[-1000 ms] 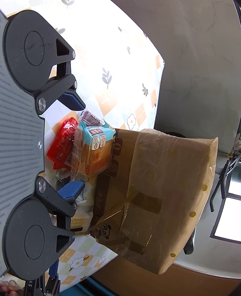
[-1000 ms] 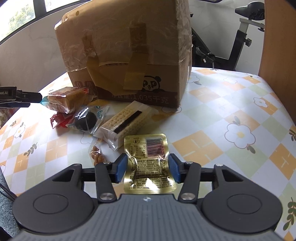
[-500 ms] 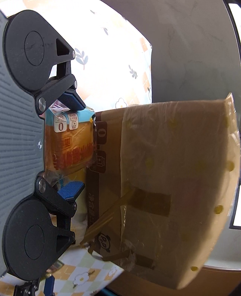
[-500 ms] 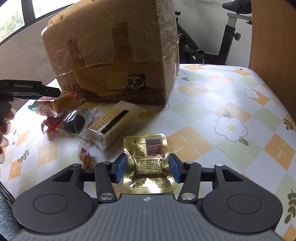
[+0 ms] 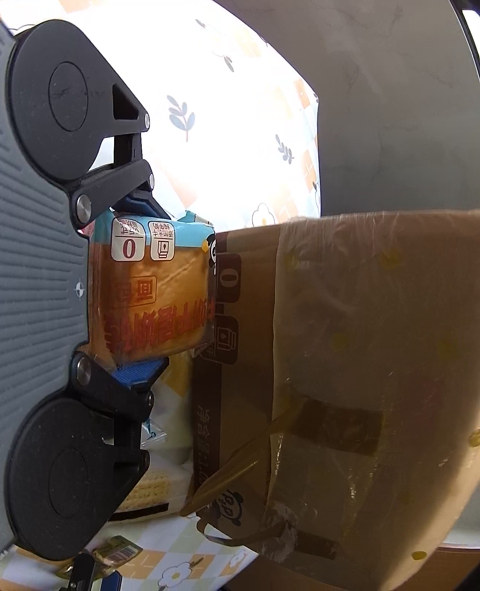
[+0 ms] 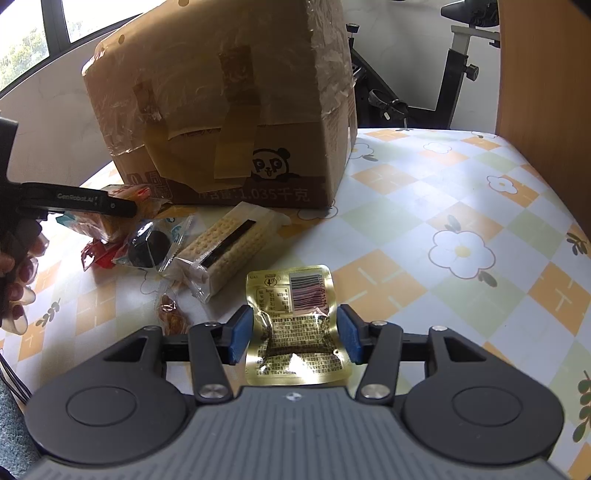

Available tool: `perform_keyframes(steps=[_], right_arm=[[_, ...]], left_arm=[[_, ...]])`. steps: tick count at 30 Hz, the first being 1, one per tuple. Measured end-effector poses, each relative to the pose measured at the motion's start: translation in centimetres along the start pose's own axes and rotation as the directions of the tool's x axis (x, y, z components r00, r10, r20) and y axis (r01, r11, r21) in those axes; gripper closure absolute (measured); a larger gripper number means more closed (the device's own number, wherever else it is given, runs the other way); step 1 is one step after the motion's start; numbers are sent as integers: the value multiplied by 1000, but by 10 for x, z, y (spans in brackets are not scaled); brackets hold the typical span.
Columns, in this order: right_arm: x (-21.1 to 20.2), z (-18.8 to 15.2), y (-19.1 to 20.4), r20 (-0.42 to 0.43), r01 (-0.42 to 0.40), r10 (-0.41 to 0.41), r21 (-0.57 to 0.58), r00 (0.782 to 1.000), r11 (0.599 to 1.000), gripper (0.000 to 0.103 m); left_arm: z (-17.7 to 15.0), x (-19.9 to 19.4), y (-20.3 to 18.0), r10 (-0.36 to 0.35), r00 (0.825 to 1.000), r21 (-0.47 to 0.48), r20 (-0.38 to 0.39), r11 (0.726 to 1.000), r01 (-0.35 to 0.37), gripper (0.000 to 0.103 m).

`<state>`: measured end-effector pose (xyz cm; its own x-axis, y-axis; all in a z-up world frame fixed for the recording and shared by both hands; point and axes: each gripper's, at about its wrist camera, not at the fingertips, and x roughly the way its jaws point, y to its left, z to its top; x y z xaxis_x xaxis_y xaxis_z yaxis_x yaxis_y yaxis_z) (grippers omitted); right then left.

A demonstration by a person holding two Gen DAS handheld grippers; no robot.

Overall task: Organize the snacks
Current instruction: 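Lift both held snacks and carry them over the cardboard box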

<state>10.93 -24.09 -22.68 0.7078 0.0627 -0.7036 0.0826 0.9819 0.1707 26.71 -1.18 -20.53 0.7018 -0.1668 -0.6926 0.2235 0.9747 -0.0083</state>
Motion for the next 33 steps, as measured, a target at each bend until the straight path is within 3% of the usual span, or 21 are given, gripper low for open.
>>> perform_keyframes(steps=[8, 20, 33], right_arm=[[-2, 1, 2, 4, -6, 6, 13, 1000, 1000, 51], [-12, 7, 11, 44, 1, -1, -2, 999, 1000, 51], [-61, 58, 16, 224, 27, -21, -24, 974, 999, 51]], left_arm=[[-18, -52, 23, 16, 996, -73, 93, 997, -9, 28], [-38, -95, 42, 14, 994, -185, 105, 983, 5, 28], [-13, -115, 36, 1, 983, -180, 184, 983, 33, 28]])
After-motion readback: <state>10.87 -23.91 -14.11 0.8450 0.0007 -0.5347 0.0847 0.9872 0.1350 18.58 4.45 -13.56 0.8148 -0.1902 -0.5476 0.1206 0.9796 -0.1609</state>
